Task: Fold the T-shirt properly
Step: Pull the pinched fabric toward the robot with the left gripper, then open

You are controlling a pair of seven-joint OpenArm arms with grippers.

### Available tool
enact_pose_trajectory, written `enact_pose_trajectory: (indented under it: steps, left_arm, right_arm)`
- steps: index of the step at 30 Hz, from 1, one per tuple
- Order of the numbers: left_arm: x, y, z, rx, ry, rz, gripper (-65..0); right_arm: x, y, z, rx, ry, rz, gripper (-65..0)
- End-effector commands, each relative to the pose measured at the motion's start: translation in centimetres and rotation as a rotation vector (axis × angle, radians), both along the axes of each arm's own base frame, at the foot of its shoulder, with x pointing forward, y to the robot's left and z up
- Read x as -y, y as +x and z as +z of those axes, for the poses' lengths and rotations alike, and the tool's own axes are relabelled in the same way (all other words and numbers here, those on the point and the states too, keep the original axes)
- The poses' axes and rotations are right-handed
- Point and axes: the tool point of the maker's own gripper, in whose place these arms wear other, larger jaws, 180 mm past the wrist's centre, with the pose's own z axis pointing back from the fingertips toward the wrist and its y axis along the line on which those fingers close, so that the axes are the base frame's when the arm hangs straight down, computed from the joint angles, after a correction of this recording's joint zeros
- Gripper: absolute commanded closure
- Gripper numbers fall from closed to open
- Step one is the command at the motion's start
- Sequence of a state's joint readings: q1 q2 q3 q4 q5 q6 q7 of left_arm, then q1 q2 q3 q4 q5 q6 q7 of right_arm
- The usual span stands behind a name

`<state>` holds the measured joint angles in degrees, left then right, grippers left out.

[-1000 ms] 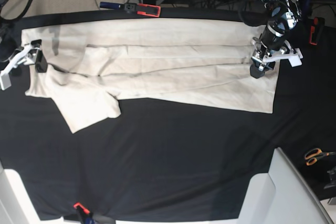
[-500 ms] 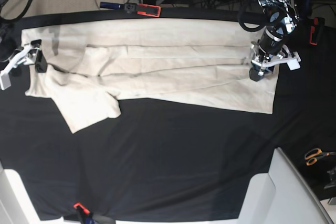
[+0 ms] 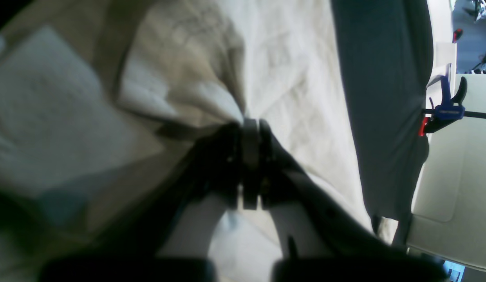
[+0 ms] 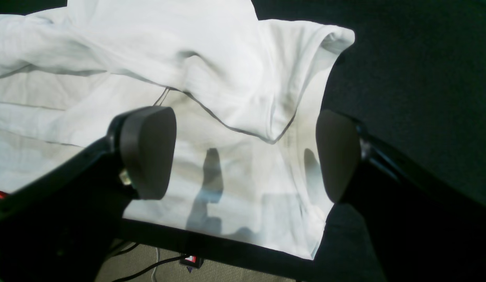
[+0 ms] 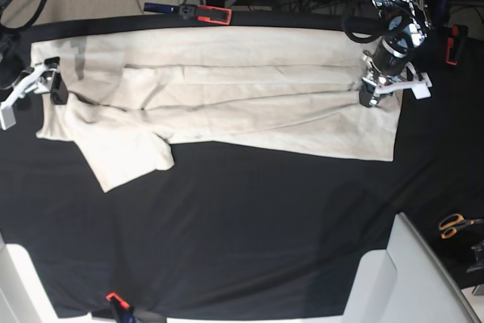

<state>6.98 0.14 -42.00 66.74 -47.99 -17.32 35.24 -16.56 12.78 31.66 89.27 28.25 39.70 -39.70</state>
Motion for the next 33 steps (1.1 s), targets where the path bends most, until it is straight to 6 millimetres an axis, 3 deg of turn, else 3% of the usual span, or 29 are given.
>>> enact_pose_trajectory:
  steps: [1, 7, 12, 19, 29, 33]
  left_arm:
    - [-1.2, 0.6, 1.6, 0.048, 0.039, 0.003, 0.0]
    - [-1.9, 0.7, 4.3, 0.075, 0.097, -0.029, 0.0]
    - [-1.6, 0.4, 4.3, 0.057, 0.092, -0.045, 0.0]
    - [-1.2, -1.7, 3.1, 0.013, 0.083, -0.048, 0.0]
    - [-0.4, -2.3, 6.6, 0.077, 0.154, -0.063, 0.0]
    - [-0.2, -3.5, 6.0, 0.051, 0.148, -0.062, 0.0]
  right_arm:
    - [0.3, 0.9, 1.2, 0.049, -0.005, 0.007, -52.4]
    - [0.3, 0.9, 1.2, 0.048, -0.004, 0.006, -52.4]
    - [0.3, 0.9, 1.2, 0.049, -0.003, 0.006, -52.4]
    - [0.3, 0.9, 1.2, 0.049, -0.003, 0.006, -52.4]
    - [-0.5, 0.9, 1.0, 0.052, 0.014, 0.003, -52.5]
    - [-0.5, 0.9, 1.0, 0.052, 0.016, 0.002, -52.5]
